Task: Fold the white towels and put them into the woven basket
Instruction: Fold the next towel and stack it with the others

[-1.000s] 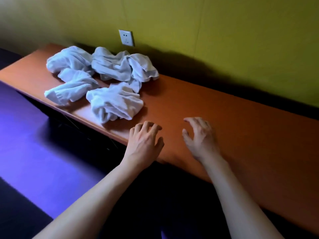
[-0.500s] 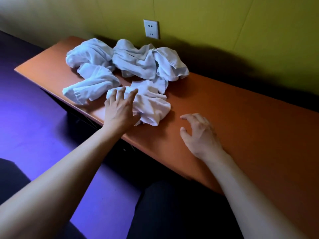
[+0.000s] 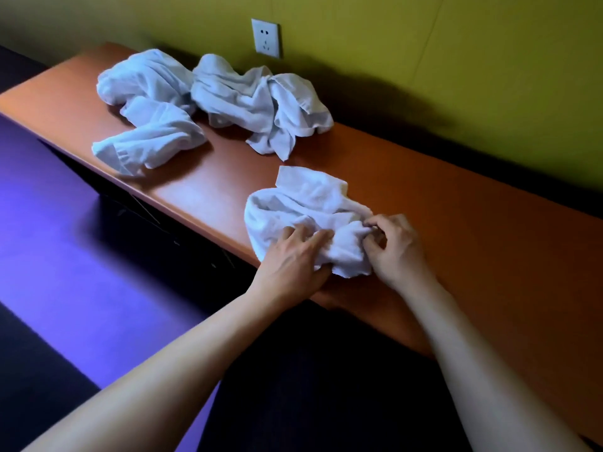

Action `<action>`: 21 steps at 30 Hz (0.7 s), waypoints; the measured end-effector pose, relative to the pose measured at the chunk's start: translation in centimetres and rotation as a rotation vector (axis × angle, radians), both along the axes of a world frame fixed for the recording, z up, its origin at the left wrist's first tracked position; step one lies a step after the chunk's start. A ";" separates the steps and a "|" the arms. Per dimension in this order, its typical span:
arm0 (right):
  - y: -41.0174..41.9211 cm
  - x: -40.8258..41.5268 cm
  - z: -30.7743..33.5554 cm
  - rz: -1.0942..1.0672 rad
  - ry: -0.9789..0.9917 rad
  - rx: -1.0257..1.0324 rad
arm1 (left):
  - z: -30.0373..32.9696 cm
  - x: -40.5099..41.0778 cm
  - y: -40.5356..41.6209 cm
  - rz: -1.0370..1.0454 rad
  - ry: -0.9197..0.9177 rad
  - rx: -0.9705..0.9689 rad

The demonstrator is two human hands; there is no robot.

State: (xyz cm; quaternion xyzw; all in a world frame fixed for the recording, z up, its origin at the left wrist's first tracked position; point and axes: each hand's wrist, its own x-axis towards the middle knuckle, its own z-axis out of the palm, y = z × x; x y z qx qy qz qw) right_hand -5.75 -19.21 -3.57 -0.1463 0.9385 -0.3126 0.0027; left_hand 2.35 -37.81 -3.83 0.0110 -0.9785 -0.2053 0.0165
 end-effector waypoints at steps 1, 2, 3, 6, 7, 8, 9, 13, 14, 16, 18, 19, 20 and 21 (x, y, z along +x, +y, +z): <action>0.9 0.1 0.1 -0.022 -0.021 0.001 | 0.3 0.3 1.0 -0.014 -0.022 0.013; 1.8 0.2 0.3 -0.045 -0.042 0.018 | 0.6 0.6 1.7 -0.044 -0.039 0.041; 2.6 0.3 0.4 -0.066 -0.066 0.031 | 0.9 0.8 2.3 -0.087 -0.054 0.077; 5.0 0.7 0.2 -0.095 -0.176 -0.017 | 2.0 0.4 3.4 -0.201 -0.098 0.171; 5.7 0.8 0.1 -0.095 -0.236 -0.039 | 2.2 -0.2 3.5 -0.193 -0.084 0.152; 6.2 0.8 -0.1 -0.095 -0.272 -0.043 | 2.5 -1.0 3.4 -0.155 -0.033 0.097; 6.7 0.9 -0.3 -0.094 -0.282 -0.017 | 2.8 -2.0 3.1 -0.105 0.049 0.012; 7.8 0.9 -0.5 -0.058 -0.245 0.055 | 4.4 -6.8 3.9 -0.217 0.277 -0.205; 8.0 1.0 -0.3 -0.027 -0.219 0.047 | 4.8 -8.0 4.9 -0.324 0.270 -0.211; 8.5 1.2 0.1 0.012 -0.176 0.005 | 5.3 -10.2 7.3 -0.494 0.163 -0.242; 9.2 1.5 0.6 0.022 -0.154 -0.052 | 5.0 -11.9 9.2 -0.576 -0.018 -0.348; 9.9 1.6 0.8 0.012 -0.138 -0.048 | 4.4 -12.4 9.7 -0.596 -0.103 -0.441; 10.7 1.6 1.0 0.003 -0.120 -0.026 | 3.9 -12.8 9.9 -0.603 -0.171 -0.531; 11.8 1.6 1.3 -0.007 -0.103 0.010 | 3.5 -13.0 9.8 -0.588 -0.225 -0.589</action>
